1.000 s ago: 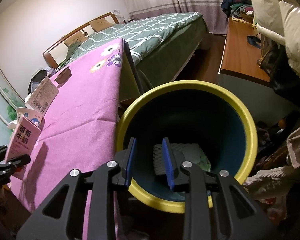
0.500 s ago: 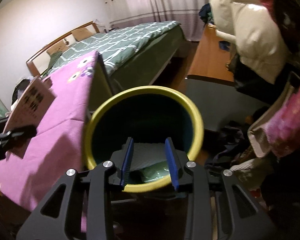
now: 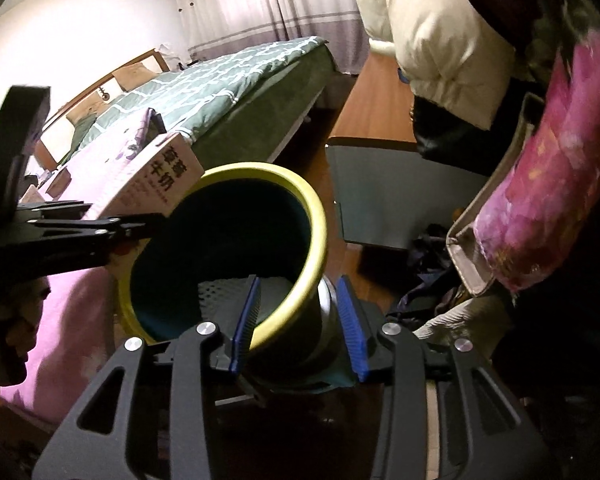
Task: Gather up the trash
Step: 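Carry the pink carton over the bin and open the left gripper, then move both grippers back toward the remaining trash on the table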
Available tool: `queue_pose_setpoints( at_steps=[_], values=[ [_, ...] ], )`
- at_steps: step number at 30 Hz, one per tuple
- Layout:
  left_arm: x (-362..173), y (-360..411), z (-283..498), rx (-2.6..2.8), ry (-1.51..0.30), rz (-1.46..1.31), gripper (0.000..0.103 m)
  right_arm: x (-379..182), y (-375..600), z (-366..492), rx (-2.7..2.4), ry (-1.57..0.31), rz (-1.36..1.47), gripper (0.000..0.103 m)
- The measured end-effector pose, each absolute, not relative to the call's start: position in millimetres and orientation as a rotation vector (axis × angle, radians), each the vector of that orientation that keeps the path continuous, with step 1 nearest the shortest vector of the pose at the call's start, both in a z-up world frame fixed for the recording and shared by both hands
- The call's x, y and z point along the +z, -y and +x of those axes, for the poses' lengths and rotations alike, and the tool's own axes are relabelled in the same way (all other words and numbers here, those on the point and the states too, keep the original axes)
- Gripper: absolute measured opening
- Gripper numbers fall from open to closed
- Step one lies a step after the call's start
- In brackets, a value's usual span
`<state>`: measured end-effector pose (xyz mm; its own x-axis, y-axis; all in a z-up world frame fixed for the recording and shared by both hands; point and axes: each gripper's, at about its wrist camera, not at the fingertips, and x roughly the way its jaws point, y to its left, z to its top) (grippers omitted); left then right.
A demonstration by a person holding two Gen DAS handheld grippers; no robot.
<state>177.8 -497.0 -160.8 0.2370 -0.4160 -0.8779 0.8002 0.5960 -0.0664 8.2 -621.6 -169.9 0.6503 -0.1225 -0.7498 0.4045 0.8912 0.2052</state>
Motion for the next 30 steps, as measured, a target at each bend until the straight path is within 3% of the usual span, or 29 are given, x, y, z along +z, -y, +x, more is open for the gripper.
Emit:
queue_pose_setpoints(
  at_steps=[4,5,6,7,14,17,23,30],
  values=[
    [-171.4,503.7,179.1,-0.865,-1.047,0.468,0.04,-173.3,622.7,8.4,-0.305,-0.817,0.382,0.039],
    [-173.2,503.8,178.9,-0.863,-1.05,0.47,0.047,-173.3,622.8,8.8,-0.305,-0.817,0.383,0.039],
    [-173.1,503.1,178.3,-0.855,-1.043,0.467,0.066,-173.2,622.9,8.8,-0.304,-0.816,0.383,0.04],
    [-171.0,499.7,177.2,-0.85,-1.03,0.463,0.072,-173.2,622.8,9.2,-0.304,-0.816,0.382,0.04],
    [-137.3,462.1,164.7,-0.862,-0.971,0.393,0.075,-168.3,613.2,10.6,-0.302,-0.813,0.358,0.042],
    [-113.7,432.0,156.1,-0.853,-0.919,0.349,0.086,-165.3,605.2,14.5,-0.292,-0.818,0.341,0.044],
    [-58.3,328.5,137.5,-0.731,-0.771,0.24,0.094,-154.2,575.1,30.1,-0.236,-0.817,0.294,0.044],
    [-33.8,192.2,130.8,-0.473,-0.694,0.123,0.096,-124.6,509.6,63.5,-0.102,-0.786,0.2,0.045]
  ],
)
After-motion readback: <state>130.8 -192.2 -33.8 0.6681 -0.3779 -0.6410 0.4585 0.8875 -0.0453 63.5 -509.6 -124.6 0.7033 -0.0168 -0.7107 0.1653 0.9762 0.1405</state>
